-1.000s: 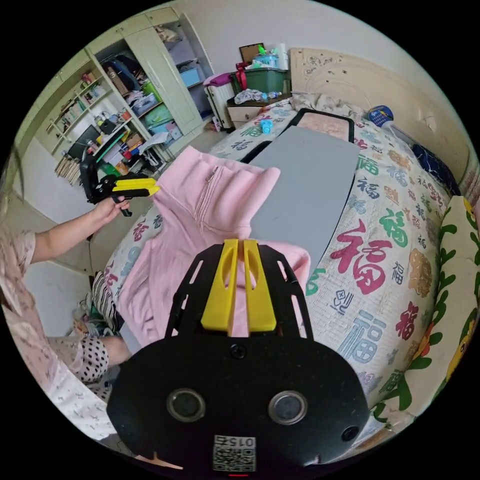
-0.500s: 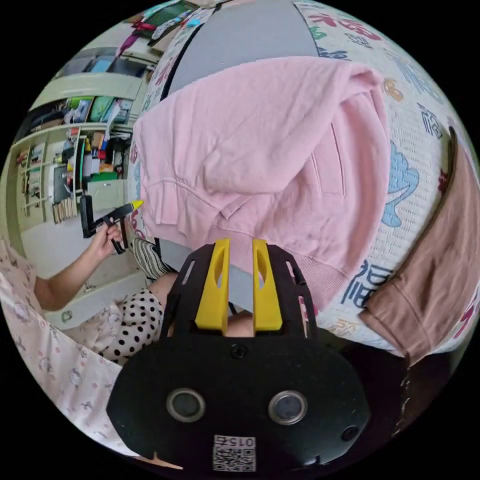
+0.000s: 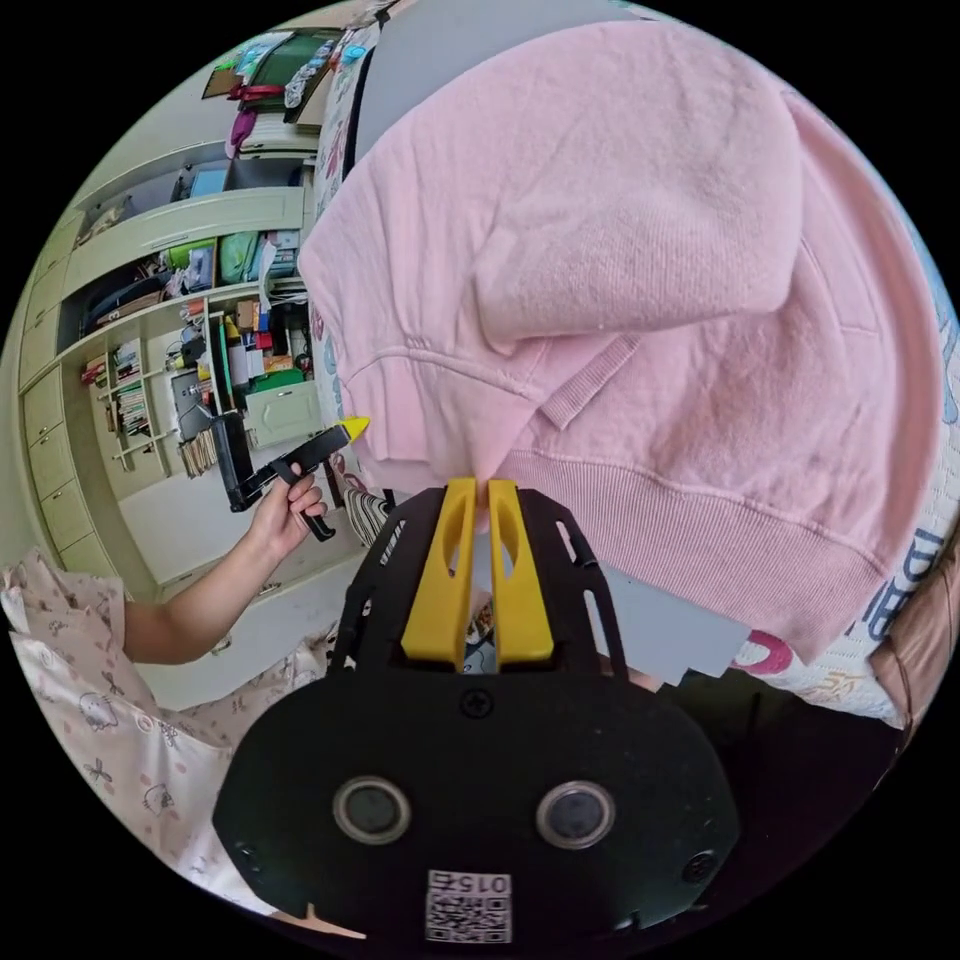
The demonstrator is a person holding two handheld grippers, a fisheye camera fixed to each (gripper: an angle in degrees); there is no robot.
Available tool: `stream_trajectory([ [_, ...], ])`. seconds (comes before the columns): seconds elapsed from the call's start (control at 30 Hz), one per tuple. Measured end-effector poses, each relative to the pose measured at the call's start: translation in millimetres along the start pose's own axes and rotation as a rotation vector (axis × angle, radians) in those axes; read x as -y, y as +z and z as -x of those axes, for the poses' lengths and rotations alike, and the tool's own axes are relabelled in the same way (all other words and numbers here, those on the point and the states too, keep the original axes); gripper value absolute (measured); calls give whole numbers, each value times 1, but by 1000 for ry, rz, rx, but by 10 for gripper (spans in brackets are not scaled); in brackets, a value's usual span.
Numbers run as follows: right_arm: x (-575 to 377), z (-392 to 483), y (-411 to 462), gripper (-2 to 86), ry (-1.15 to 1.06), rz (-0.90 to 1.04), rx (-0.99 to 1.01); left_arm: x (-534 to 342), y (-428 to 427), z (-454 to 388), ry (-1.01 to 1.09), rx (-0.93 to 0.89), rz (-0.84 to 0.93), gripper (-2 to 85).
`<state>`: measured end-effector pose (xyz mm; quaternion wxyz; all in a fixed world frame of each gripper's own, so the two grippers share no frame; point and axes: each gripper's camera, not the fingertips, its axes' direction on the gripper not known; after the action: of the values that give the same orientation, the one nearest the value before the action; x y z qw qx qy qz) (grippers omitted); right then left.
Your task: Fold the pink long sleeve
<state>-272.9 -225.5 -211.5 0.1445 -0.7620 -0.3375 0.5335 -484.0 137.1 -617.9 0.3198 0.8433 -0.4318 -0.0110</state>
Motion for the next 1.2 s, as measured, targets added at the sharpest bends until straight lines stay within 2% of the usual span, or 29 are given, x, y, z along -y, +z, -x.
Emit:
stream_trajectory([
  [0.1, -23, 13, -51, 16, -45, -38, 17, -2, -14, -19, 89, 81, 17, 19],
  [0.17, -41, 26, -86, 13, -75, -46, -32, -8, -32, -24, 119, 14, 24, 8],
  [0.23, -50, 32, -95, 14, -84, -24, -79, -15, -35, -31, 139, -32, 53, 5],
  [0.3, -53, 31, -88, 16, -78, -2, -127, -23, -29, -45, 204, 18, 68, 5],
  [0.43, -42, 7, -44, 39, 4, 142, -153, -37, 20, -30, 156, 78, 132, 20],
  [0.47, -42, 7, -47, 52, -9, 176, -142, -37, 26, -24, 136, 35, 127, 32],
  [0.6, -44, 12, -123, 89, -45, 66, -163, -32, 2, -25, 261, -4, 84, 74],
  [0.67, -35, -1, -195, 111, 16, -108, -163, -20, -34, 4, 190, -2, 9, 86],
  [0.77, -13, -18, -240, 134, 72, -241, -142, 2, -83, 52, 30, 30, -172, 123],
  [0.83, 5, -21, -232, 154, 96, -194, -209, 15, -93, 74, -56, 20, -244, 160],
  [0.9, 18, -21, -210, 173, 93, -131, -194, 28, -84, 88, -113, -9, -229, 174],
  [1.0, 21, -19, -181, 162, 105, -98, -116, 43, -52, 86, -76, -9, -108, 163],
  [1.13, 9, -18, -178, 53, 116, -97, -153, 44, -33, 69, -28, 2, -14, 66],
  [1.17, 4, -18, -185, 43, 119, -108, -133, 42, -36, 67, -33, 19, 1, 20],
  [1.2, 1, -18, -189, 40, 123, -114, -135, 40, -41, 68, -45, 9, -5, 15],
])
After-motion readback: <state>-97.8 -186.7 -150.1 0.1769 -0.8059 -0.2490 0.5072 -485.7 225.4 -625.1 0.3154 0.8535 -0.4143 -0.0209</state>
